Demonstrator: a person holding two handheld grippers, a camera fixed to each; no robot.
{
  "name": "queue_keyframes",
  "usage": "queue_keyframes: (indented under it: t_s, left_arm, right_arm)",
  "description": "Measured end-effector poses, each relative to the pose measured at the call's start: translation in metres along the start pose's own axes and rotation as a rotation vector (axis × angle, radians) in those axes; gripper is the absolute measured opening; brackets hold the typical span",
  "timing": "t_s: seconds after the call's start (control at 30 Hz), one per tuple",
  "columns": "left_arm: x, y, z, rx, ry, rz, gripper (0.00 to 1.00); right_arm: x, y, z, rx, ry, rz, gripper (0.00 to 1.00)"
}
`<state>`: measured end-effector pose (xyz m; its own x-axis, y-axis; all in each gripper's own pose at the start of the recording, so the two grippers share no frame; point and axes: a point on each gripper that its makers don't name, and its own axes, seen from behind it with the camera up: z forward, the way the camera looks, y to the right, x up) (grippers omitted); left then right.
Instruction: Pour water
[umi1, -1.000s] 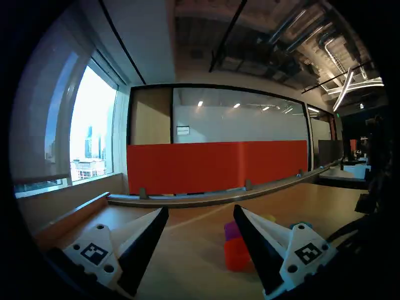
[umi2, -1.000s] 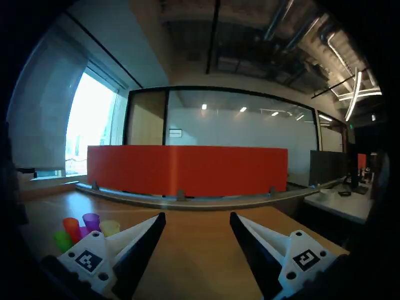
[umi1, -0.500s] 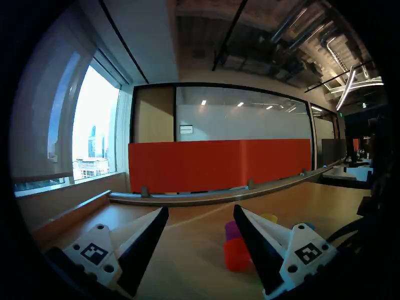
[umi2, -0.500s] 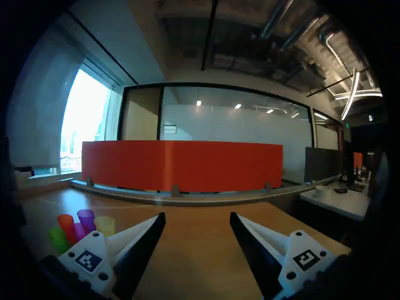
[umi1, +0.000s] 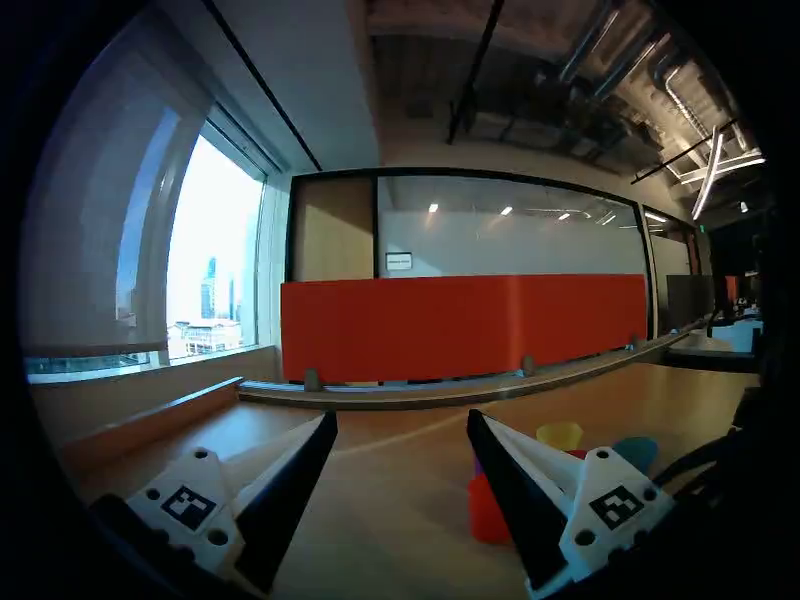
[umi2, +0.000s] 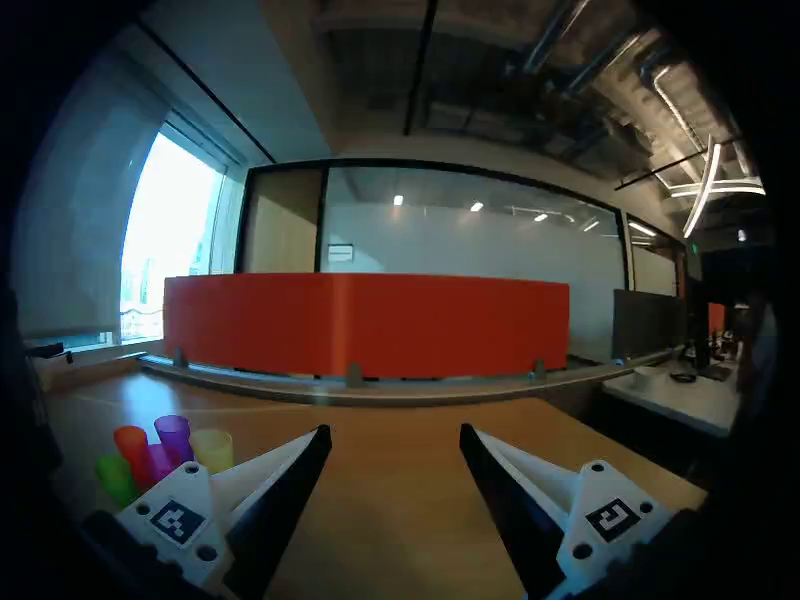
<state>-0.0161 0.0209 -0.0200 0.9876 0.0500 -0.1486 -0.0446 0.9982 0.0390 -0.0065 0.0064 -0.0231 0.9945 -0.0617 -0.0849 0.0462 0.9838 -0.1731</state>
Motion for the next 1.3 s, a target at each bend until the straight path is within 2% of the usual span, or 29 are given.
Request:
queue_keyframes:
  t_s: [0.1,0.3,0.6,0.97,1.3]
  left_arm:
    - [-0.002,0.000,0.002,0.006,0.009,-0.012,0.96]
    - [-0.013,-0.001,0.004,0.016,0.009,0.009,0.96]
    - [-0.034,-0.001,0.006,0.010,-0.013,-0.004,0.97]
    - [-0.053,-0.004,0.008,0.015,-0.048,0.002,0.97]
    - [-0.063,-0.010,0.010,0.022,-0.068,-0.007,0.97]
  right_arm:
    - [0.000,-0.001,0.000,-0.006,-0.004,0.002,1.00]
    - [-0.001,0.002,0.000,-0.024,-0.013,0.002,1.00]
    - [-0.007,0.009,-0.002,-0.041,-0.029,-0.011,1.00]
    - [-0.010,0.011,-0.001,-0.048,-0.042,-0.014,1.00]
    - [-0.016,0.012,0.000,-0.051,-0.051,-0.013,1.00]
